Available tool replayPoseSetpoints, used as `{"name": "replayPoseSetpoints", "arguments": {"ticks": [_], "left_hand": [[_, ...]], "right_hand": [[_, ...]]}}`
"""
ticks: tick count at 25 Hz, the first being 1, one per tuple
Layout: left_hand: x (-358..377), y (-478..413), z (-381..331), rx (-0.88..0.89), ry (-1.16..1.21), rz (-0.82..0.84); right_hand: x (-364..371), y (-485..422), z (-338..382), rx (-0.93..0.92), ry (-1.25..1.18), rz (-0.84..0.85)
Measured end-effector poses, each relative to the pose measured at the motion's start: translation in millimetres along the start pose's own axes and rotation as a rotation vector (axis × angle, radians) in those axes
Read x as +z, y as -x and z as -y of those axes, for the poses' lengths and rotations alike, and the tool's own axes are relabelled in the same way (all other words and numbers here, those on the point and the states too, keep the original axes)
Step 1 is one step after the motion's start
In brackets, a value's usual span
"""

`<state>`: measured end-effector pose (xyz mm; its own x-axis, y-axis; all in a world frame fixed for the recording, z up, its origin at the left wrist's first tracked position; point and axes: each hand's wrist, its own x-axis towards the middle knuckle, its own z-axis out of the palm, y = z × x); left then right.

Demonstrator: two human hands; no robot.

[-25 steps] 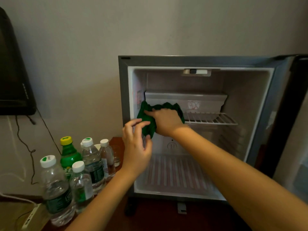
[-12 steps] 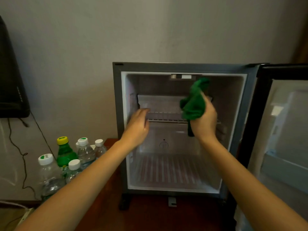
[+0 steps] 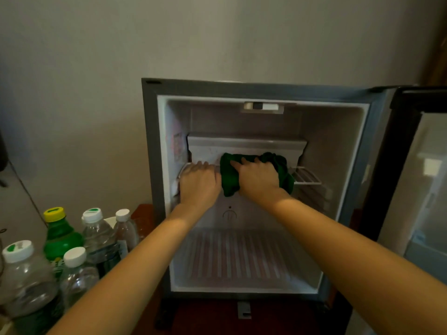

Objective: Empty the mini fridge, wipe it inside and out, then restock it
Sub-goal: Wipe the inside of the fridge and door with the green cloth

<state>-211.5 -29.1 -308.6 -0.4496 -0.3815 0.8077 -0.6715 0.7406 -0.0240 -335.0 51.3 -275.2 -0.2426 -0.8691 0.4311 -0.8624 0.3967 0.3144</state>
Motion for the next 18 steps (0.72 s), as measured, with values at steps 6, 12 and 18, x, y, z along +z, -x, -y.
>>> {"name": "replayPoseSetpoints", "arguments": {"ticks": [6,12,18], "left_hand": [[-3.1,0.4,1.0,0.019,0.057,-0.042],[1.9,-1.5,0.9,-0.001,0.087,-0.081],[-8.1,-0.9,2.2,0.073,0.047,0.095]], "right_hand": [[3.4,22.6,4.3,0.022,-0.087,-0.206],[-17.3,-16.4,-12.6,-0.001,-0.131,0.44],[-16.0,27.9,12.5,0.022,-0.017,-0.015]]}}
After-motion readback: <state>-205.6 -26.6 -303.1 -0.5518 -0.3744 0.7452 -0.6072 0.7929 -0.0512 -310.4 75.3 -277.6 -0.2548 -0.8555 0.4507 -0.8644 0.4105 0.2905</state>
